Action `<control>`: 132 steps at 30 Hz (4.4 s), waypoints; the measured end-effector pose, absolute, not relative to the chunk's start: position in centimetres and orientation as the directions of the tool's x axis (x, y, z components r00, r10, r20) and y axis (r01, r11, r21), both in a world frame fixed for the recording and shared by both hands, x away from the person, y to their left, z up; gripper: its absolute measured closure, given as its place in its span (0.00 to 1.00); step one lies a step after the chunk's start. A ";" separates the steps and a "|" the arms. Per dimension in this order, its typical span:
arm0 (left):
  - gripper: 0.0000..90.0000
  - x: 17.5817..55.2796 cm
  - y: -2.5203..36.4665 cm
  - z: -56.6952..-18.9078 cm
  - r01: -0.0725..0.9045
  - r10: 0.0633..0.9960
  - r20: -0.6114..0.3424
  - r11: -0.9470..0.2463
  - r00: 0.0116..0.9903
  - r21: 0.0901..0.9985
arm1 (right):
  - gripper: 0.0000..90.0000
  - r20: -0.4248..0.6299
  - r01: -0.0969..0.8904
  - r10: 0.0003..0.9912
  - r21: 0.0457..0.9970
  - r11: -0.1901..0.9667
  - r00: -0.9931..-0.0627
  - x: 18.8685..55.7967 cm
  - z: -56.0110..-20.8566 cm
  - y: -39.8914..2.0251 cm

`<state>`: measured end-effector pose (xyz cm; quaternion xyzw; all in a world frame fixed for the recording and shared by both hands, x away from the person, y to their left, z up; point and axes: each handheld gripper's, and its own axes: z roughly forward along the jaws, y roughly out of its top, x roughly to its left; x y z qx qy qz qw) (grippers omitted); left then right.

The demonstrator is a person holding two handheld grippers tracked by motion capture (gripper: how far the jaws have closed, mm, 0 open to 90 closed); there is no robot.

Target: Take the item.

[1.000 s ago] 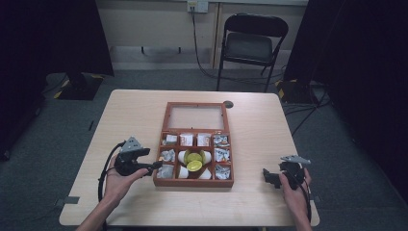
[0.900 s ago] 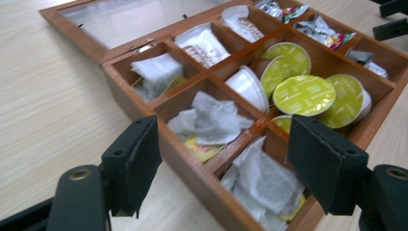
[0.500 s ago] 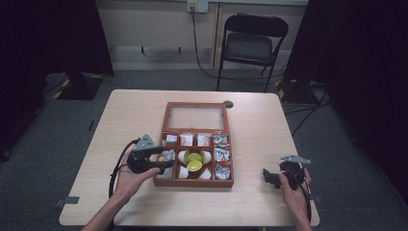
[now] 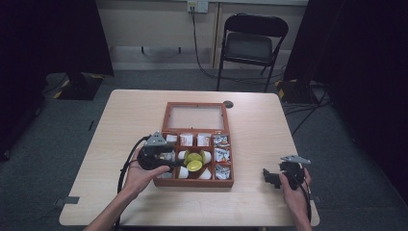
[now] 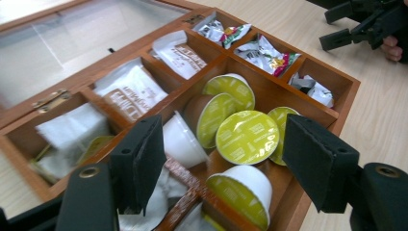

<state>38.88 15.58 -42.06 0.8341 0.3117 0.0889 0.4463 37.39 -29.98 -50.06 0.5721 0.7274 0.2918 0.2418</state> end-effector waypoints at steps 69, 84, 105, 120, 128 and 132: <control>0.43 41.5 9.7 -46.3 0.519 0.518 -0.213 -0.568 0.829 0.639 | 0.00 -0.018 0.691 0.973 0.701 0.175 -0.228 37.4 -50.1 -30.0; 0.44 41.4 9.0 -46.5 0.506 0.511 -0.178 -0.626 0.841 0.594 | 0.00 -0.018 0.691 0.973 0.701 0.175 -0.228 37.4 -50.1 -30.0; 0.44 41.0 8.3 -46.5 0.457 0.502 -0.085 -0.688 0.861 0.563 | 0.00 -0.018 0.691 0.973 0.701 0.175 -0.228 37.4 -50.1 -30.0; 0.44 41.0 8.7 -46.4 0.477 0.513 -0.119 -0.652 0.850 0.590 | 0.00 -0.016 0.692 0.974 0.701 0.173 -0.227 37.3 -50.1 -29.9; 0.44 41.1 8.9 -46.2 0.469 0.511 -0.118 -0.641 0.851 0.607 | 0.00 -0.016 0.692 0.974 0.701 0.173 -0.228 37.3 -50.1 -29.9; 0.44 41.0 9.1 -46.0 0.466 0.510 -0.120 -0.633 0.852 0.618 | 0.00 -0.015 0.692 0.974 0.701 0.173 -0.227 37.3 -50.1 -29.9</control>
